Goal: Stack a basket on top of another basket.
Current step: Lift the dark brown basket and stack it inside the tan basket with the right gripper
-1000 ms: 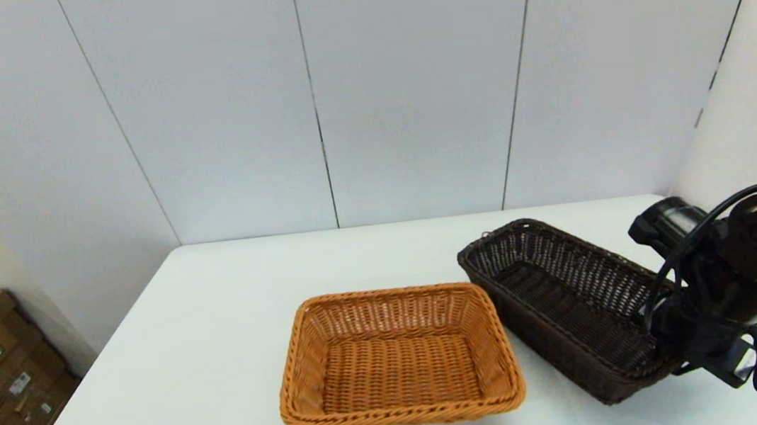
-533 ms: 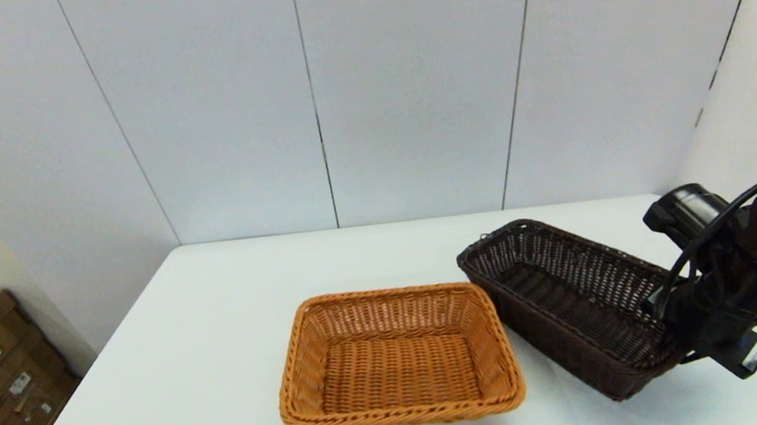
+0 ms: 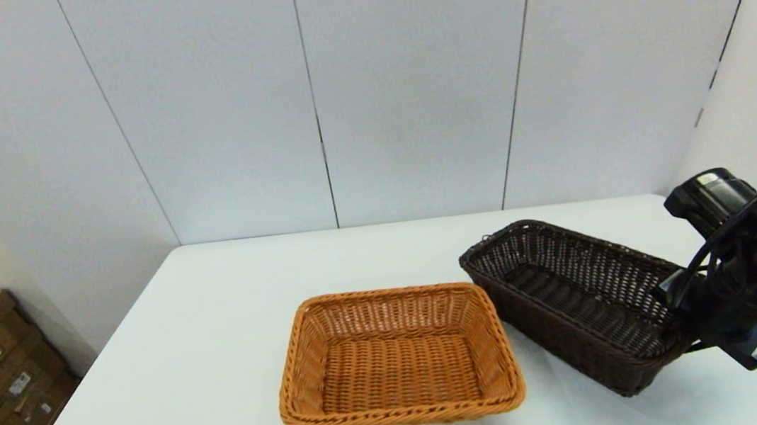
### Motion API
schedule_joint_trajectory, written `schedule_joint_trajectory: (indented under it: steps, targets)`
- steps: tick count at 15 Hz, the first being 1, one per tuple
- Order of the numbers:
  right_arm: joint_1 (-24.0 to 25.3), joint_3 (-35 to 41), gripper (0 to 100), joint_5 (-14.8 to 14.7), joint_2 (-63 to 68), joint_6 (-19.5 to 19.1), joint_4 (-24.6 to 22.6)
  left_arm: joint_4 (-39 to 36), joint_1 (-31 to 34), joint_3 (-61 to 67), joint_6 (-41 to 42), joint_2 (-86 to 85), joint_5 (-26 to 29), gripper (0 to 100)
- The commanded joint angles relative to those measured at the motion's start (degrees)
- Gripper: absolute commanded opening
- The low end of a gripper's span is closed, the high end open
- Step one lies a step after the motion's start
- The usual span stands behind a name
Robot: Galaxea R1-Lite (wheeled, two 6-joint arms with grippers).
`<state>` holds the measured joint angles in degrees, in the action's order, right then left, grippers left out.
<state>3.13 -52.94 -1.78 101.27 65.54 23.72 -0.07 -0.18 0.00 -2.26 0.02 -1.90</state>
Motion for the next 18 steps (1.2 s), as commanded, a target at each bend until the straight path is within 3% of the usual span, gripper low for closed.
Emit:
schedule_joint_trajectory:
  steps: [1,10,14,18]
  targets:
    - [-0.9,-0.1,0,1.5,-2.7,0.3,0.0,0.0,0.0,0.1,0.0,-0.1,0.0,100]
    - [-4.0,-0.1,0,6.2,-5.6,0.0,0.0,0.0,0.0,0.1,0.0,-0.1,0.0,100]
    - [-9.1,-0.3,0,14.8,-11.8,-2.2,-3.2,0.0,0.0,0.1,0.0,-0.1,0.0,100]
    - [-9.6,-1.5,0,15.8,-15.3,-2.9,-2.5,0.0,0.0,0.1,0.0,-0.1,0.0,100]
